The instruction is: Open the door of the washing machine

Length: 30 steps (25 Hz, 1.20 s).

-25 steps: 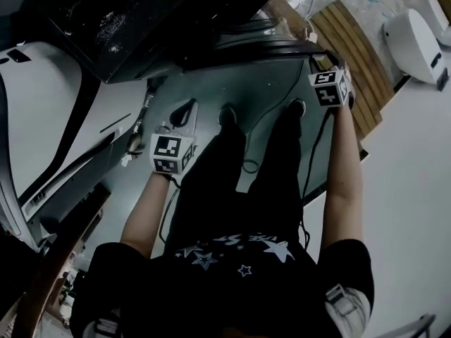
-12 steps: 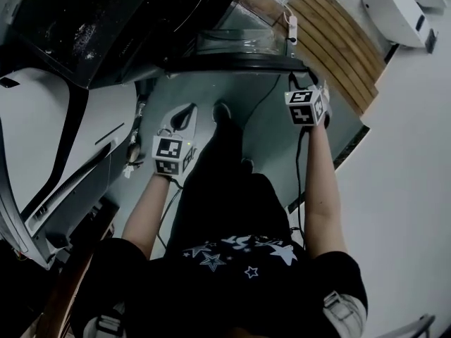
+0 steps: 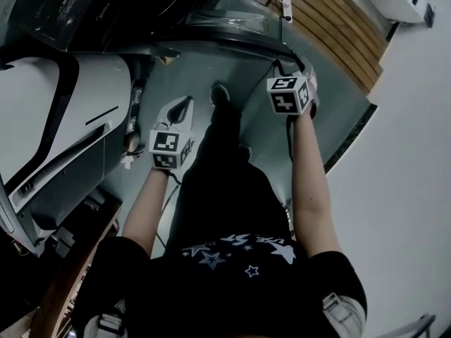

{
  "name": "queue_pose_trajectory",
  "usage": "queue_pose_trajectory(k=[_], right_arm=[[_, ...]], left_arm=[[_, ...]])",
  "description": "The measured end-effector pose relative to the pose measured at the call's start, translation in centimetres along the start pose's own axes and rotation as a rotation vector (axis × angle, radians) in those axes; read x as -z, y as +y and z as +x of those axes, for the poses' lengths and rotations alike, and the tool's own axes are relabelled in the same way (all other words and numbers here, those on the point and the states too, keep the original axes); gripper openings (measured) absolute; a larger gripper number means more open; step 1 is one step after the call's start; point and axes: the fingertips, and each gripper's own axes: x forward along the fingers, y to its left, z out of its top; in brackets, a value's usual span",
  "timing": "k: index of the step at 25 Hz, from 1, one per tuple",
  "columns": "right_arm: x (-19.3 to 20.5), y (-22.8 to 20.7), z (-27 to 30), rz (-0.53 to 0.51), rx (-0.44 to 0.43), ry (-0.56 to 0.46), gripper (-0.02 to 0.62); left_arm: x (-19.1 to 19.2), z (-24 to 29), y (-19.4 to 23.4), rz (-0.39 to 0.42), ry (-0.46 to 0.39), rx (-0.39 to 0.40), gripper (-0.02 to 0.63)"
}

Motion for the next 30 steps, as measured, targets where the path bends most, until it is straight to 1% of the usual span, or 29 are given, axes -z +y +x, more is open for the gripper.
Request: queue_pose_trajectory(k=[5, 7, 11, 15, 17, 18, 19, 22, 25, 30], right_arm=[[2.6, 2.7, -2.9, 0.046, -0.044, -0.02, 0.212], [3.4, 3.8, -3.8, 0.044, -0.058, -0.026, 0.212], [4.9, 6.1, -5.6, 0.033, -0.089, -0.036, 0.212], [5.7, 8.6, -6.5, 0.027, -0.118, -0.05, 0.21], [6.0, 9.9, -7.0, 0.025, -0.12, -0.048, 0.2], [6.2, 10.4, -7.2, 0.026, -0.116, -0.047, 0.185], [6.4, 10.9, -7.5, 0.03, -0.114, -0.049, 0.148], [7.1, 12.4, -8.8, 0.052, -0.129, -0.056, 0.13], [7.7, 14.0, -10.0, 0.049, -0.142, -0.052, 0.116], [8.8, 17.6, -11.7, 0.062, -0.136, -0.039, 0.102]], left_arm=[[1.8, -2.6, -2.8, 0.023, -0.017, -0.013, 0.011], [2.2, -3.8, -3.6, 0.03, -0.028, -0.027, 0.011], [4.0, -6.9, -4.8, 0.021, -0.038, -0.071, 0.011], [5.8, -9.6, -4.8, 0.025, -0.033, -0.108, 0.011], [6.6, -10.7, -4.4, 0.017, -0.026, -0.116, 0.011], [7.0, -11.1, -4.2, 0.014, -0.022, -0.119, 0.011], [7.3, -11.5, -4.0, 0.012, -0.018, -0.121, 0.011], [8.1, -12.4, -3.7, 0.007, -0.009, -0.113, 0.011], [9.0, -12.9, -3.7, 0.003, -0.001, -0.076, 0.011], [11.2, -14.4, -2.7, 0.031, 0.016, -0.031, 0.011]])
